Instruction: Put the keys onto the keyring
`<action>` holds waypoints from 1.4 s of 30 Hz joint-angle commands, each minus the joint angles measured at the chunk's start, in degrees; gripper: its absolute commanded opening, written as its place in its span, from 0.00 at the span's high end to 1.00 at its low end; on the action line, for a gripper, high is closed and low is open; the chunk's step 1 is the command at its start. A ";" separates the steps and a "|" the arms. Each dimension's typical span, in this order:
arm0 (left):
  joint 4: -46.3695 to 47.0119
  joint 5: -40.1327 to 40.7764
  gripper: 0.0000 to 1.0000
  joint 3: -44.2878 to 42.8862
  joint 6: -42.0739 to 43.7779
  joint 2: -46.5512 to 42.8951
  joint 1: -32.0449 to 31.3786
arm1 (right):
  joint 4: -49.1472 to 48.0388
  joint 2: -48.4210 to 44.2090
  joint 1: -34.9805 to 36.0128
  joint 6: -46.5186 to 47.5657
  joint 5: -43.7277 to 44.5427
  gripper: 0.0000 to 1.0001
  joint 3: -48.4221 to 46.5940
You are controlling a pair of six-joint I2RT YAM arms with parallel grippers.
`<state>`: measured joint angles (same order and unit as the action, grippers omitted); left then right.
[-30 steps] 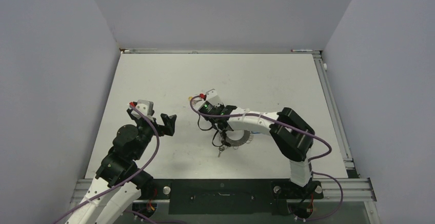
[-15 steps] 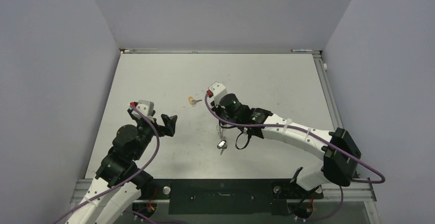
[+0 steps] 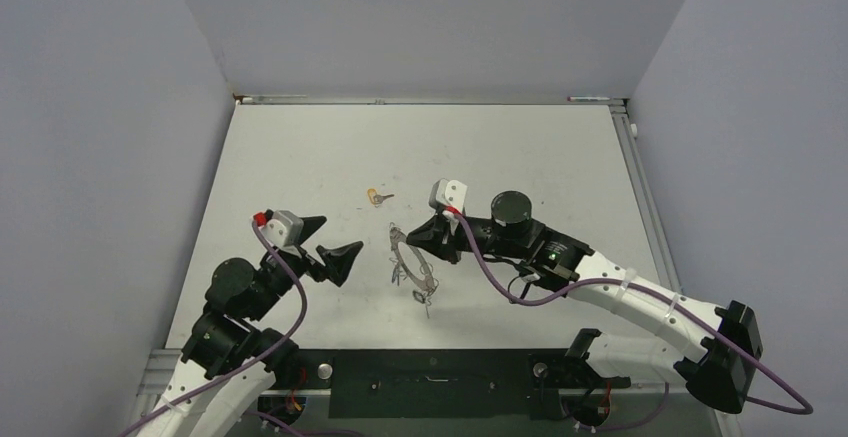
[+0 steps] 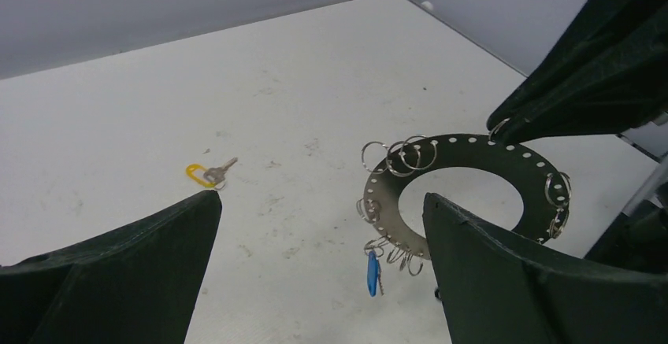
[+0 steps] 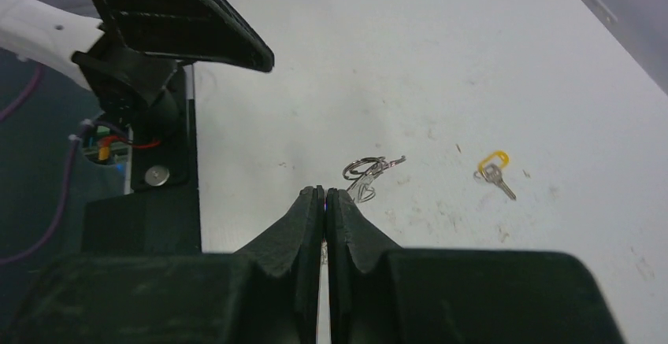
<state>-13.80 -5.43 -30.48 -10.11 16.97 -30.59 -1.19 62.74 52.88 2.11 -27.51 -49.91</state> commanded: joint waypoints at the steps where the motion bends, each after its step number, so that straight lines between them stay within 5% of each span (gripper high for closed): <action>1: 7.52 -13.35 0.00 1.05 -0.92 -2.00 0.09 | -9.89 -1.61 -1.14 -0.14 -15.40 0.95 -0.02; 6: 12.67 -22.78 0.07 2.98 -2.17 -5.21 0.09 | -10.28 -1.33 -1.38 -0.31 -25.89 0.95 -2.21; 15: 25.53 -33.15 0.04 8.43 -4.87 -12.34 0.88 | -3.17 -0.93 -1.64 1.98 -38.17 0.95 -7.52; 23: 38.22 -41.32 0.01 12.11 -11.17 -8.89 1.58 | -5.63 -1.32 -1.30 -1.24 -41.90 0.95 -8.23; 35: 49.94 -46.11 0.29 13.61 -17.69 -0.62 1.10 | -14.40 2.19 0.01 -7.37 -40.83 0.95 -7.61; 42: 50.01 -45.46 0.30 13.24 -16.97 0.87 0.88 | -19.80 6.24 1.10 -10.78 -41.28 0.95 -8.79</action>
<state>33.01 -50.19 -16.62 -26.65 17.04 -29.52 -12.05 67.33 53.01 -6.68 -66.32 -55.35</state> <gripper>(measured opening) 0.706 0.053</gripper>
